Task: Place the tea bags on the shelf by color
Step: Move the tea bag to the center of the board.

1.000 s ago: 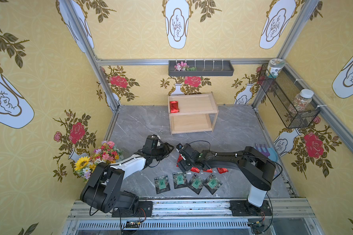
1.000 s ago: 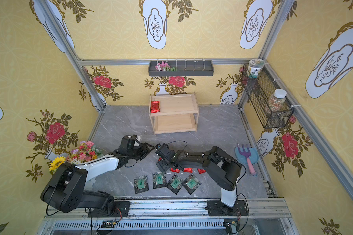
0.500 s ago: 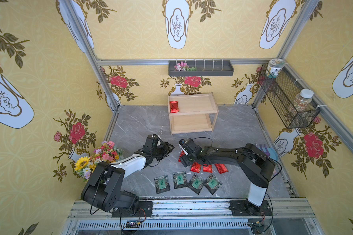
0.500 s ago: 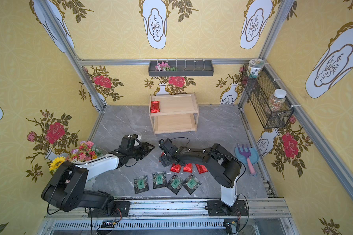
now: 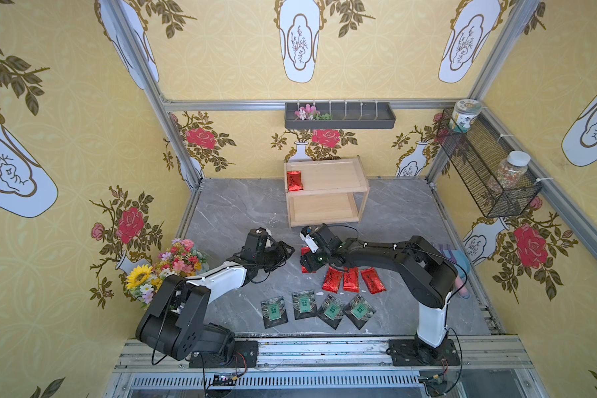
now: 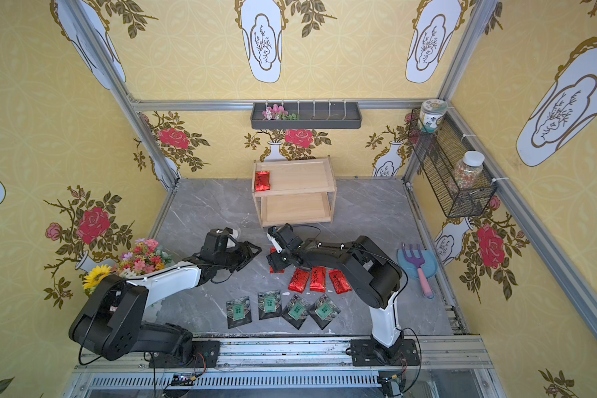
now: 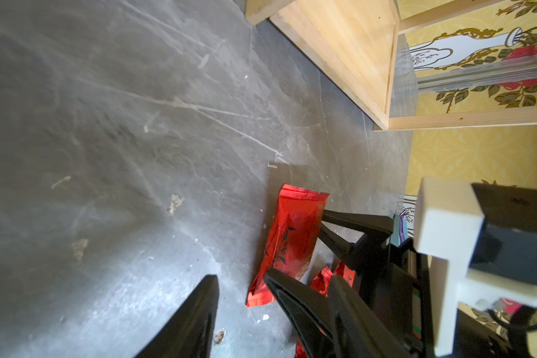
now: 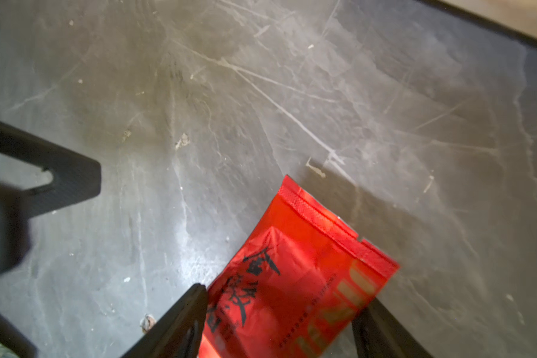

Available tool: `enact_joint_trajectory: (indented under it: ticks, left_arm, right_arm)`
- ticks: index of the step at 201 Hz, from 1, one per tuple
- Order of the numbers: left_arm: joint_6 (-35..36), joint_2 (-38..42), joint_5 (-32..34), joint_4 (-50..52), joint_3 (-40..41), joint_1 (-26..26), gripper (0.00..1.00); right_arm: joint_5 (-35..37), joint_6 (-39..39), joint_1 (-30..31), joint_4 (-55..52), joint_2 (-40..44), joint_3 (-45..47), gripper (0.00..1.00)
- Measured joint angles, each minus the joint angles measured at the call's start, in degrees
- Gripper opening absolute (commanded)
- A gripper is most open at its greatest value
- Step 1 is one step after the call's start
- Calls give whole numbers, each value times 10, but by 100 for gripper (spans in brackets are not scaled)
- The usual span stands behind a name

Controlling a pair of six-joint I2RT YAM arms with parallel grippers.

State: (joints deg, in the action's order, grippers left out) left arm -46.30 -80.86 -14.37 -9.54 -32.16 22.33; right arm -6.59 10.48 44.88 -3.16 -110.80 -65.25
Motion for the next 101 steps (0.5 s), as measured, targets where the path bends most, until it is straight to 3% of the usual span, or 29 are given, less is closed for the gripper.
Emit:
enact_joint_trajectory:
  ticks: [42,101]
  left_arm:
    - [2,14,6,0,2,-3,62]
    - [4,31,13,1,8,-7,62]
  right_arm:
    - [-5,28,0,-8,2,-25,80]
    - [84,122,56,-83,12,-62,85]
